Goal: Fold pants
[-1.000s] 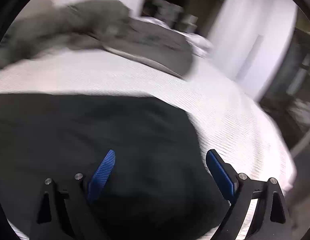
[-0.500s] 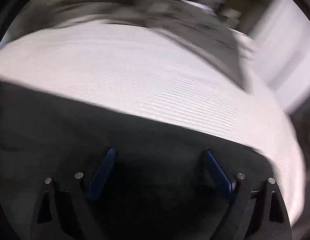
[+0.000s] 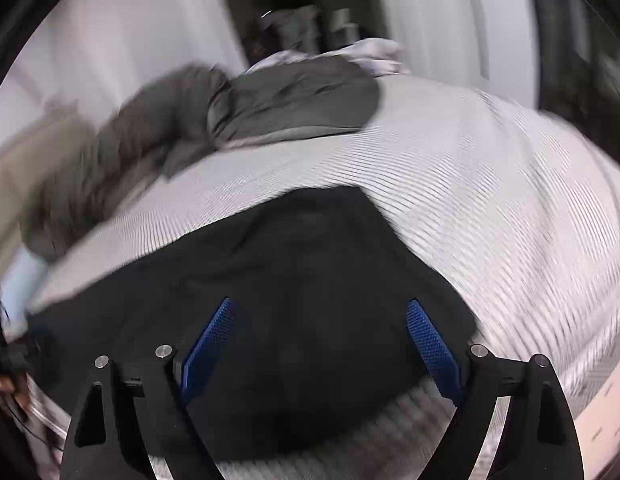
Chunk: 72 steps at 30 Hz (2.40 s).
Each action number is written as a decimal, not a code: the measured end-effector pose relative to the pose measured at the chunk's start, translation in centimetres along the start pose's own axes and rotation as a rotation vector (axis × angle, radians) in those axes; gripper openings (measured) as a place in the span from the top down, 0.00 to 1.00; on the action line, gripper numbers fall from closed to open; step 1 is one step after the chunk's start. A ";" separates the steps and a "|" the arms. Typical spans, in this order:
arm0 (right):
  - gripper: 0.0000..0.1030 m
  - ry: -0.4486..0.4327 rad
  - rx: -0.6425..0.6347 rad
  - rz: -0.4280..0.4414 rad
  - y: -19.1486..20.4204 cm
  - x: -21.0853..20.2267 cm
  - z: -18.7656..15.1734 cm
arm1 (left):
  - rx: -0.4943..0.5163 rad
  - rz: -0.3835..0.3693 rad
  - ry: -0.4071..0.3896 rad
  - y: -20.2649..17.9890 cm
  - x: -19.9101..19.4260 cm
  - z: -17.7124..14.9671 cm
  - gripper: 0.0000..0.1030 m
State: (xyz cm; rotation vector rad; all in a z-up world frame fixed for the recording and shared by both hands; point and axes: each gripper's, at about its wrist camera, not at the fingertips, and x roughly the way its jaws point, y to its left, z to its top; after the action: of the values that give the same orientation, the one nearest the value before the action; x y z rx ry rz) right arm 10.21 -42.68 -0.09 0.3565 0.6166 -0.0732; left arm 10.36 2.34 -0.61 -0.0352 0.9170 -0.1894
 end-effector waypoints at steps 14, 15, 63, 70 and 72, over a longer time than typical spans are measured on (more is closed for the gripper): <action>0.63 0.054 0.232 0.228 -5.8 3.7 -1.3 | -0.107 0.034 0.034 -0.5 1.4 -2.3 0.07; 0.72 0.043 0.212 0.213 -5.5 3.9 -0.6 | -0.112 0.042 0.036 -0.5 1.7 -2.1 0.07; 0.23 0.331 -0.415 0.450 25.1 2.3 -5.6 | -0.195 -0.217 -0.038 5.0 -0.8 -3.3 0.50; 0.23 0.338 -0.317 0.394 19.5 2.5 -5.6 | -0.228 -0.222 -0.089 5.8 -3.1 -4.7 0.81; 0.23 0.338 -0.303 0.401 18.6 2.7 -5.9 | -0.187 -0.198 -0.054 5.8 -2.7 -5.1 0.79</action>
State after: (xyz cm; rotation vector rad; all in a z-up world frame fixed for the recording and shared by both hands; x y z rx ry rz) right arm 12.32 -23.14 -0.43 0.1931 0.8650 0.4691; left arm 5.58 8.74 -2.24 -0.3041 0.8748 -0.2842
